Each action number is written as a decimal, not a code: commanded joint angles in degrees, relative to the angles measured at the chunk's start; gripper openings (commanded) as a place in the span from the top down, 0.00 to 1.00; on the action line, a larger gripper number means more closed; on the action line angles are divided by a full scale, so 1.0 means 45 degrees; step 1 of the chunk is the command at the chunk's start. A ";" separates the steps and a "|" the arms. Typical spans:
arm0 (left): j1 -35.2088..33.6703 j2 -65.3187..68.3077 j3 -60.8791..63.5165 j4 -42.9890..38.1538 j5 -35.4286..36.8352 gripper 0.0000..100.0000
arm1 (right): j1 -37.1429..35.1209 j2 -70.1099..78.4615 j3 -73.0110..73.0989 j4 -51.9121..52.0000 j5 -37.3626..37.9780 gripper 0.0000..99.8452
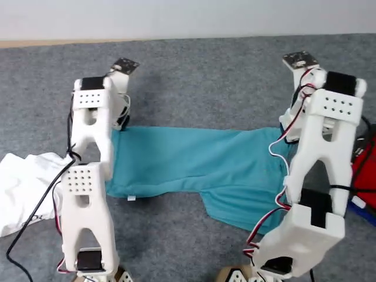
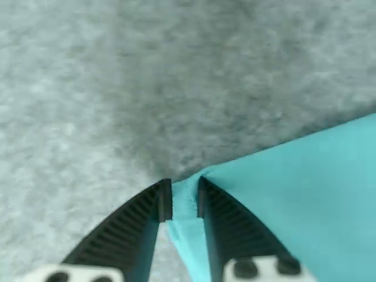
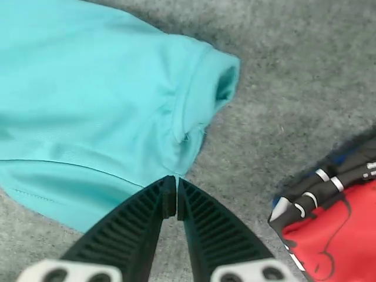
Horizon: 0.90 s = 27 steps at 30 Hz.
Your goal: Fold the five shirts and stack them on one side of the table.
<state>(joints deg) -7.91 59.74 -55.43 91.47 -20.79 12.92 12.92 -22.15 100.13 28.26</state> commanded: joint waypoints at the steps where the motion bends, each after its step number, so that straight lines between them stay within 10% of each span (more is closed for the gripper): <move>1: -0.0352 0.0274 -0.2393 0.1250 0.0020 0.92 | 0.0225 -0.0127 -0.0586 0.0361 0.0137 0.99; 8: -0.0293 -0.0430 -0.3487 0.2051 0.0039 0.92 | 0.0147 -0.0127 -0.0586 0.0361 0.0137 0.99; 27: -0.0156 -0.3341 0.5363 0.1035 -0.1739 0.92 | 0.0147 -0.0049 -0.0586 0.0361 0.0059 0.99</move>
<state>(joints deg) -7.91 44.62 -31.60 98.51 -27.91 13.19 12.92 -22.15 100.13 28.26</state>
